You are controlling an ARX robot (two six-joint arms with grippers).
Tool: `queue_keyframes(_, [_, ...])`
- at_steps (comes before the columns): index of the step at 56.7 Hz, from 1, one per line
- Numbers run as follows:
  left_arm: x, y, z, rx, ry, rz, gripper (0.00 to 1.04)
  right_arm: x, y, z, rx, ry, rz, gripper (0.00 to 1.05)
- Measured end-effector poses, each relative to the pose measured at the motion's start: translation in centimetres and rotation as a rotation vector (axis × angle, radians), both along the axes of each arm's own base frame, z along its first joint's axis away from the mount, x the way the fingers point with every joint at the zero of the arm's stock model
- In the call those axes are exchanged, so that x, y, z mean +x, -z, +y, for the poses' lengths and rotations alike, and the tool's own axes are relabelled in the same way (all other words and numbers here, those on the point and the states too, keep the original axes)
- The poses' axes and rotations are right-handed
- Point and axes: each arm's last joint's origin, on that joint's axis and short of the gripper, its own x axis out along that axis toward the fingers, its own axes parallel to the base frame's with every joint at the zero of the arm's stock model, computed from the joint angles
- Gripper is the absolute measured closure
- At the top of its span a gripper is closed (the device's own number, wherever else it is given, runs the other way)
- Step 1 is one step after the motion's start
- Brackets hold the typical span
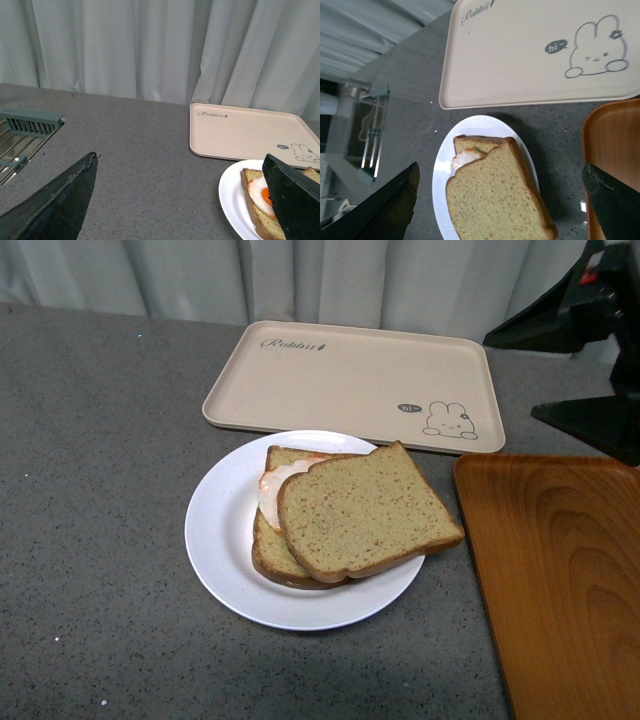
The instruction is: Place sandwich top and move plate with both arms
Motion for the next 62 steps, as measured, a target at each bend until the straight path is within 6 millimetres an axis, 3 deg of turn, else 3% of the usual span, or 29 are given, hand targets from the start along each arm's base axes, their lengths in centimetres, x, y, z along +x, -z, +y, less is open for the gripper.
queue_keyframes(7, [0.0,0.0,0.0,0.000,0.000,0.000,0.06,-2.7,-1.8,-0.1,-0.151,0.063,-0.059,0.09])
queue_keyframes(17, [0.0,0.0,0.0,0.000,0.000,0.000,0.06,-5.9,-2.7,-0.3,-0.343,0.226,-0.167,0.09])
queue_keyframes(22, [0.0,0.0,0.0,0.000,0.000,0.000,0.06,-7.2,-1.3,-0.4,-0.526,0.361,-0.423,0.22])
queue_keyframes(24, [0.0,0.0,0.0,0.000,0.002,-0.002,0.06,-8.9,-0.4,-0.8,-0.611,0.405,-0.555,0.33])
queue_keyframes(30, [0.0,0.0,0.0,0.000,0.000,0.000,0.06,-10.7,-1.6,-1.3,-0.660,0.445,-0.735,0.50])
queue_keyframes(48, [0.0,0.0,0.0,0.000,0.000,-0.001,0.06,-14.4,-1.8,-2.7,-0.692,0.411,-0.770,1.02])
queue_keyframes(62, [0.0,0.0,0.0,0.000,0.001,-0.001,0.06,-16.4,-1.9,-3.3,-0.703,0.433,-0.768,1.04])
